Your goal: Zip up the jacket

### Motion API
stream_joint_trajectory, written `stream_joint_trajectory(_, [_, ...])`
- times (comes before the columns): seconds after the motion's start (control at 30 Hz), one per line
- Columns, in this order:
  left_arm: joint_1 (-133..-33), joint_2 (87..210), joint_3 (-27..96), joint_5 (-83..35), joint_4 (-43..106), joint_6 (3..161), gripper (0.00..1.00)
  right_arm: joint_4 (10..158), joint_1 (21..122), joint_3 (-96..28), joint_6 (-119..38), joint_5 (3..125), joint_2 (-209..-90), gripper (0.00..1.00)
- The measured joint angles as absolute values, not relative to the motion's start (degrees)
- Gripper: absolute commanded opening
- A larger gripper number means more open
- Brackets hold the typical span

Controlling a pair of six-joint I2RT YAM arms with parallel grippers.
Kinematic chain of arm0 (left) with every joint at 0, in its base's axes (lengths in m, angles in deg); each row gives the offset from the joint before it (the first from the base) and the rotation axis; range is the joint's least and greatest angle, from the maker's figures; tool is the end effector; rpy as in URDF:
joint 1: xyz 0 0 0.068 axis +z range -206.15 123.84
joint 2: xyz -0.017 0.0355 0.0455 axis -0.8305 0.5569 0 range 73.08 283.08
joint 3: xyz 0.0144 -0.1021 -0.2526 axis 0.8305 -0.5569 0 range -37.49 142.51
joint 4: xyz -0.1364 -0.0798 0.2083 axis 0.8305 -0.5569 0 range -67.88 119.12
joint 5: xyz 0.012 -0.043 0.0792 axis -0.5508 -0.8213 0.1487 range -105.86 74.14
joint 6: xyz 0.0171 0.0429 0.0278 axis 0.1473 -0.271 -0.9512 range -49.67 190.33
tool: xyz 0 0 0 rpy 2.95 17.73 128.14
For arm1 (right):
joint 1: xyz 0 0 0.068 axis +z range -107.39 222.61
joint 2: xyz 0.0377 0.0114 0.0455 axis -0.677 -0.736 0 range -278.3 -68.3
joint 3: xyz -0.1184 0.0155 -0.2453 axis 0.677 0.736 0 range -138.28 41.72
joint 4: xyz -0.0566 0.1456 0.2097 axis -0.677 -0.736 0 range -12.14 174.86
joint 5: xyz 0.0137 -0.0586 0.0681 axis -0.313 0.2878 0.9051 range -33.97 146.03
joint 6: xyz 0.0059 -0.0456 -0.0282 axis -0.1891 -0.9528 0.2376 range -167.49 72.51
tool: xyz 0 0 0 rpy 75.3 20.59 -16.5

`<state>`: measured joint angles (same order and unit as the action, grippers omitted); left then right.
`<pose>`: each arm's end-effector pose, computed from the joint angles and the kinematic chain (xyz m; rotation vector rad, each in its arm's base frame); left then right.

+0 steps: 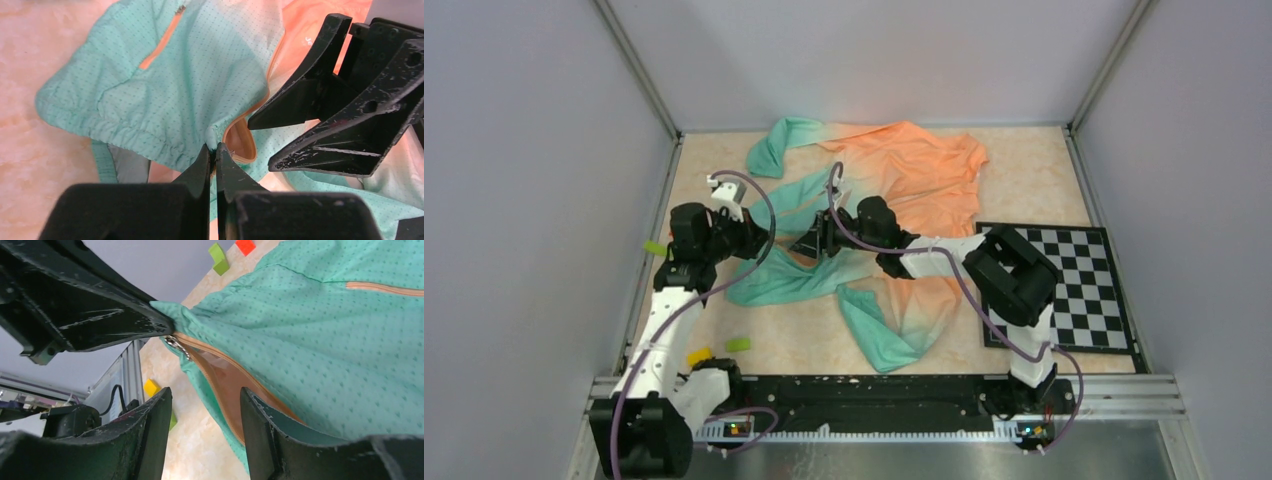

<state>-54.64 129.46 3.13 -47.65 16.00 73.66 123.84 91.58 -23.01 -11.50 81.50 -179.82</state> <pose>0.2175 -0.0130 0.2741 0.2534 2.0284 -0.5928 0.2729 0.3372 0.2071 -0.5852 1.8399 1.4317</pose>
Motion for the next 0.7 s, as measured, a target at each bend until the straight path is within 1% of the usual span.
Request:
stream_joint_trajectory(0.1, [-55.51, 127.91, 3.13, -45.47, 15.91, 73.40, 0.00, 125.67, 91.58, -23.01, -10.23, 81.35, -180.81, 0.51])
stream_joint_trajectory(0.23, [-55.84, 128.11, 3.13, -43.78, 15.10, 73.36, 0.00, 126.00, 91.75, -23.31, -9.79, 81.20, -182.03, 0.44])
stream_joint_trajectory(0.33, [-55.84, 128.11, 3.13, -43.17, 14.88, 73.36, 0.00, 125.98, 91.75, -23.47, -9.84, 81.15, -182.23, 0.41])
stream_joint_trajectory(0.5, [-55.84, 128.11, 3.13, -42.95, 14.90, 73.36, 0.00, 126.04, 92.06, -27.20, -10.03, 82.20, -183.95, 0.33])
stream_joint_trajectory(0.7, [-55.84, 128.09, 3.13, -42.84, 14.88, 73.36, 0.00, 125.85, 92.71, -29.35, -11.02, 82.66, -185.20, 0.32])
